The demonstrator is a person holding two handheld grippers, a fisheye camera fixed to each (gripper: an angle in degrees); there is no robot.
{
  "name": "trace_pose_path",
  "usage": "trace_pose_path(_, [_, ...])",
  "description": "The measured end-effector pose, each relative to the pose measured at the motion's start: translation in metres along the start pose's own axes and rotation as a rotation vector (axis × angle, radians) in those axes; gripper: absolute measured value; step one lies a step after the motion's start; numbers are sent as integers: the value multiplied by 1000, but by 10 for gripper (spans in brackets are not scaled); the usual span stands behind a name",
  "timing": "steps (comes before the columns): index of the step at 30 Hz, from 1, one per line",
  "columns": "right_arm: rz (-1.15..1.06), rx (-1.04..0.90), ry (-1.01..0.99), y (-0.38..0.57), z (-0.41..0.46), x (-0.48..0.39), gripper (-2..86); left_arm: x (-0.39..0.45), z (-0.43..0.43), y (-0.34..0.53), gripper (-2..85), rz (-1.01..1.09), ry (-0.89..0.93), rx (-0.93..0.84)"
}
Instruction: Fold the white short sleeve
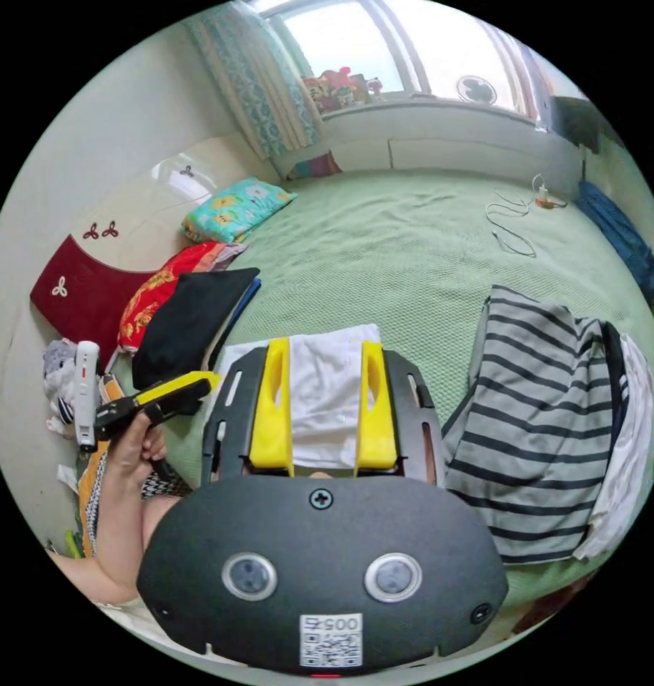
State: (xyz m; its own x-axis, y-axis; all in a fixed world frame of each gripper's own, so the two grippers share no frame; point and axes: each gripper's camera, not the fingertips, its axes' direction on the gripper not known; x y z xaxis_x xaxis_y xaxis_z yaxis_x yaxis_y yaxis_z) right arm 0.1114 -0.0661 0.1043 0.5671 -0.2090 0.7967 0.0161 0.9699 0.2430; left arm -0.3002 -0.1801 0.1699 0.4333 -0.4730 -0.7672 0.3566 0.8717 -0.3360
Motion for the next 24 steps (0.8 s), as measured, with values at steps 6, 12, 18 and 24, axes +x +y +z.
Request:
trace_pose_path(6, [-67,-221,164,-37,66,-14,153,-12,32,-14,114,-12,-11,-140])
trace_pose_path(12, [-48,-439,185,-65,123,-27,110,-8,47,-22,51,27,-46,-212])
trace_pose_path(18, [-71,-556,249,-75,135,-50,58,27,44,-26,21,173,-191,-238])
trace_pose_path(24, [-21,-542,375,-93,123,-62,25,36,-8,-24,9,95,-231,-62])
